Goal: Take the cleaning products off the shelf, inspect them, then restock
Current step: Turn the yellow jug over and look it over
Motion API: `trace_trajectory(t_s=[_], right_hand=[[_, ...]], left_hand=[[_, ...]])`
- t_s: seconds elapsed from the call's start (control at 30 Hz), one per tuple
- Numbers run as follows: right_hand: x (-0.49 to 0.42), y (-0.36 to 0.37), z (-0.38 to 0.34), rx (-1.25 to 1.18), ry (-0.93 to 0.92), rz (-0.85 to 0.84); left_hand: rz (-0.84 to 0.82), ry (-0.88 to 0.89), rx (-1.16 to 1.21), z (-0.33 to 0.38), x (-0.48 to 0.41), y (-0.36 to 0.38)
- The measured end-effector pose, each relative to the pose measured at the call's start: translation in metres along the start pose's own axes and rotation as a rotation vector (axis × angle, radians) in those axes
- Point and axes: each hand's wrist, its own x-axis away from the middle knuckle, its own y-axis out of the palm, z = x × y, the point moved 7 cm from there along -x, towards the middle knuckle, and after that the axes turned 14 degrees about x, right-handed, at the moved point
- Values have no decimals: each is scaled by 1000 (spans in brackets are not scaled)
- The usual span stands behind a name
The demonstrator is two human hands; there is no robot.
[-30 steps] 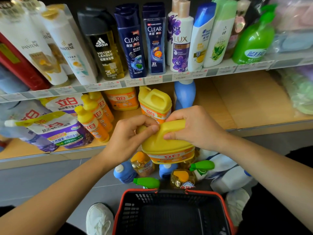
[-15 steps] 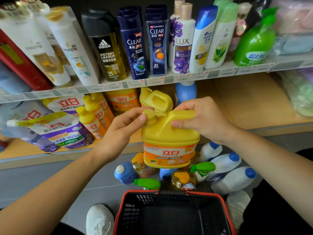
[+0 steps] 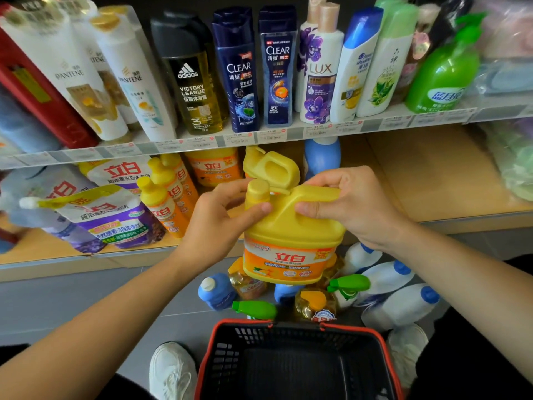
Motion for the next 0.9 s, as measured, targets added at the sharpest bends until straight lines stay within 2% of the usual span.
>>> trace_trajectory(t_s=[0.1, 0.3, 0.37, 0.5, 0.67, 0.8, 0.9], right_hand=[[-5, 0, 1, -43, 25, -106], [-11, 7, 2, -173, 71, -309], [-10, 9, 2, -190, 65, -342], [-9, 4, 3, -195, 51, -285], [-7, 1, -1, -32, 30, -141], [-1, 2, 1, 104, 52, 25], [4, 6, 0, 188, 39, 90]], left_hand=[[-220, -141, 200, -1, -4, 9], [-535, -370, 387, -2, 3, 22], [-571, -398, 459, 1, 8, 27], [-424, -250, 316, 4, 5, 21], [-234, -54, 122, 2, 5, 14], [6, 25, -201, -6, 9, 9], [73, 41, -418, -8, 13, 13]])
